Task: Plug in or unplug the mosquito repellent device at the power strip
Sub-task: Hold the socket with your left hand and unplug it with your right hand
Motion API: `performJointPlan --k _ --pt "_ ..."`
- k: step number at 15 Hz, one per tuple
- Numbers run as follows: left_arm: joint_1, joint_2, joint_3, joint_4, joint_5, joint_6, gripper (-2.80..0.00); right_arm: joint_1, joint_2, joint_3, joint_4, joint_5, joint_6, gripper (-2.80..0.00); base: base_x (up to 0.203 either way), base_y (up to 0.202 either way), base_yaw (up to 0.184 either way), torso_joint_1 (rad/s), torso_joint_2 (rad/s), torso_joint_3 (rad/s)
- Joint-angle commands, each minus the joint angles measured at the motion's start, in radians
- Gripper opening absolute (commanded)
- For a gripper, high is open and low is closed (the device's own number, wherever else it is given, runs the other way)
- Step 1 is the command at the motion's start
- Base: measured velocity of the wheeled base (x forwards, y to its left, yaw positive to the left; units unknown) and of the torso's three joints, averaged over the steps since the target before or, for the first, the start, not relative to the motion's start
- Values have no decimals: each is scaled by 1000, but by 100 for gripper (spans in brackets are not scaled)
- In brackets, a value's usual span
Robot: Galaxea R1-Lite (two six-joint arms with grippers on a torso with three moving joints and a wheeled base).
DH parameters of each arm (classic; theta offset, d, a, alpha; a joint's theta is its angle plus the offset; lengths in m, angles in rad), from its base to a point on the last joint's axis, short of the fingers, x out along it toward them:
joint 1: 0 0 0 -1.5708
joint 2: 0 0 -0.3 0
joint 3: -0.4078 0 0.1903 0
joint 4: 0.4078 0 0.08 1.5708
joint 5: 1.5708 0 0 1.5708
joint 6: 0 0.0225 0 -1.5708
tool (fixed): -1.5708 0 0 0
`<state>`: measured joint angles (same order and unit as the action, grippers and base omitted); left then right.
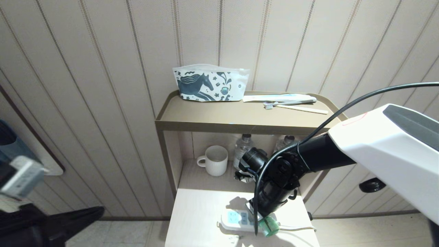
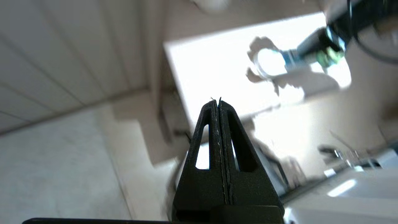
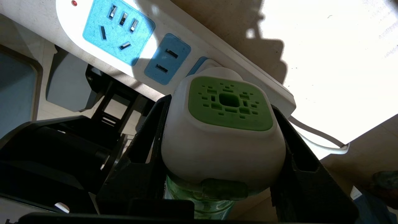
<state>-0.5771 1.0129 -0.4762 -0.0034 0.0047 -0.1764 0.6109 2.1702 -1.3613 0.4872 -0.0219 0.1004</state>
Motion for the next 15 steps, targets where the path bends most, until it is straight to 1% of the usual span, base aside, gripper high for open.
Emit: performJointPlan --k 1,2,4,6,8,11,13,14,15 --pt "-182 290 22 -146 87 -61 -280 0 -4 4 2 -1 1 -280 0 0 0 0 0 0" --pt "-216 370 26 -220 113 -79 -280 0 -4 4 1 -1 -1 -280 0 0 0 0 0 0" --pt "-266 504 22 -356 142 -102 -280 -2 -4 3 1 -1 0 -280 0 0 0 0 0 0" --pt "-328 620 -4 -446 157 -124 -280 -10 -4 -1 1 -1 0 -280 0 0 0 0 0 0" --pt "-380 736 -51 -488 169 -139 -280 -11 -1 -3 1 -2 -1 -280 0 0 0 0 0 0" --pt "-456 875 -116 -522 191 -145 -280 -13 -3 -4 1 -1 -1 -280 0 0 0 0 0 0" --pt "-512 982 -167 -541 251 -144 -280 -11 2 -4 1 -1 0 -280 0 0 0 0 0 0" --pt "-561 1011 -188 -557 284 -142 -280 -11 0 -4 1 -1 1 -280 0 0 0 0 0 0" --pt "-591 1022 -209 -568 304 -139 -280 -12 0 -4 1 -1 1 -280 0 0 0 0 0 0"
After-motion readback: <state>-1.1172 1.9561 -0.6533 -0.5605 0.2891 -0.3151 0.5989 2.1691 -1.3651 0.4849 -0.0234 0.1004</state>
